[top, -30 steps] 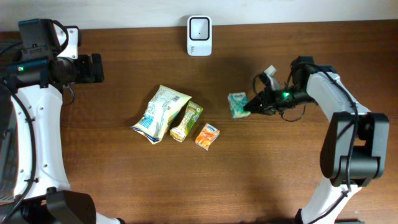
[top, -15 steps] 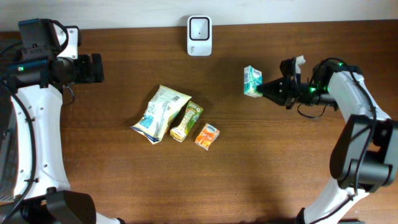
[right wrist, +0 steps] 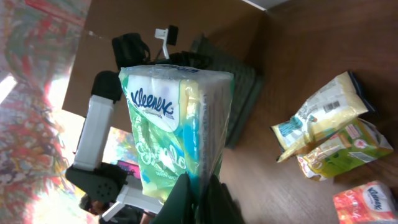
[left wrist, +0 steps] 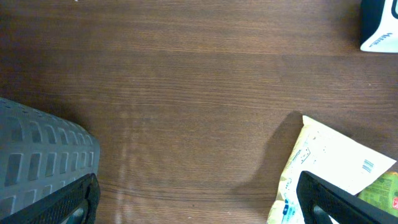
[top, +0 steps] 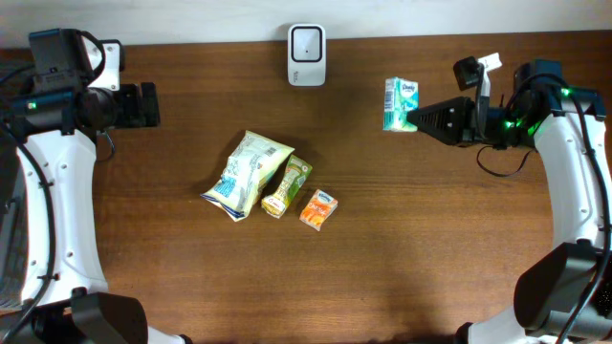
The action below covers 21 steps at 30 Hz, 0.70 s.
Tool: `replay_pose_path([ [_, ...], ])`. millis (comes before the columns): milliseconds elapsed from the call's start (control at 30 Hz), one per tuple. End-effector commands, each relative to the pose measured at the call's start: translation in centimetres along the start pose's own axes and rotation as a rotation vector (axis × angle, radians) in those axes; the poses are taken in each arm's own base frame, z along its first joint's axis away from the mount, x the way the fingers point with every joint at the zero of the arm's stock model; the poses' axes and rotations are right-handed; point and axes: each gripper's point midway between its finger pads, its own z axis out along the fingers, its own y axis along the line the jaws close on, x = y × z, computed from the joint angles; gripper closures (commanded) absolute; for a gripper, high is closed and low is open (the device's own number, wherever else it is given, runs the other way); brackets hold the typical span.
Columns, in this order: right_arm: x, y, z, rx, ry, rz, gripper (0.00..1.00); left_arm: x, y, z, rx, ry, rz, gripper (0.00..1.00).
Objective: Scan the item barcode
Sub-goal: 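Carry the green tissue pack up to the scanner face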
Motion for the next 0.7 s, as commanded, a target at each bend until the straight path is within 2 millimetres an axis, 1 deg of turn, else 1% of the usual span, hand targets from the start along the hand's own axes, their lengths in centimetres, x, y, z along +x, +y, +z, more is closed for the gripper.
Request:
replay_pose_path([
  [0,0.1,-0.6,-0.1,0.052,0.015,-0.017,0.96,0.0,0.0,0.3,0.009,0.005,0.012,0.01],
  [133,-0.1,-0.2,0.0,0.034,0.008,-0.022,0.96,0.1,0.0,0.3,0.009,0.005,0.013,0.01],
  [200,-0.1,-0.8,-0.1,0.063,0.016,-0.041,0.96,0.1,0.0,0.3,0.009,0.005,0.013,0.01],
  [267,0.1,-1.9,-0.2,0.126,0.033,-0.043,0.96,0.0,0.0,0.3,0.009,0.005,0.013,0.01],
  [300,0.3,-3.1,-0.2,0.196,0.049,-0.016,0.96,0.1,0.0,0.3,0.009,0.005,0.013,0.01],
  [333,0.3,-5.7,-0.3,0.355,0.071,0.049,0.96,0.0,0.0,0.3,0.009,0.005,0.013,0.01],
  [367,0.3,-7.5,-0.3,0.500,0.084,0.083,0.96,0.0,0.0,0.3,0.009,0.005,0.013,0.01],
  [400,0.2,-8.3,0.2,0.594,0.101,0.073,0.96,0.0,0.0,0.3,0.009,0.005,0.013,0.01],
  [433,-0.1,-8.1,0.9,0.653,0.112,0.051,0.96,0.1,0.0,0.3,0.009,0.005,0.013,0.01],
  [467,-0.8,-7.9,1.5,0.724,0.112,0.019,0.96,0.0,0.0,0.3,0.009,0.005,0.013,0.01],
  [533,-3.0,-7.1,2.5,0.884,0.084,-0.061,0.96,0.0,0.0,0.3,0.009,0.005,0.013,0.01],
  [600,-6.1,-6.1,3.9,1.073,0.036,-0.196,0.96,0.1,0.0,0.3,0.009,0.005,0.013,0.01],
  [633,-7.4,-6.3,4.8,1.148,0.023,-0.258,0.96,0.0,0.0,0.3,0.009,0.005,0.013,0.01],
  [667,-8.7,-7.1,5.8,1.233,0.003,-0.319,0.96,0.0,0.0,0.3,0.009,0.005,0.013,0.01],
])
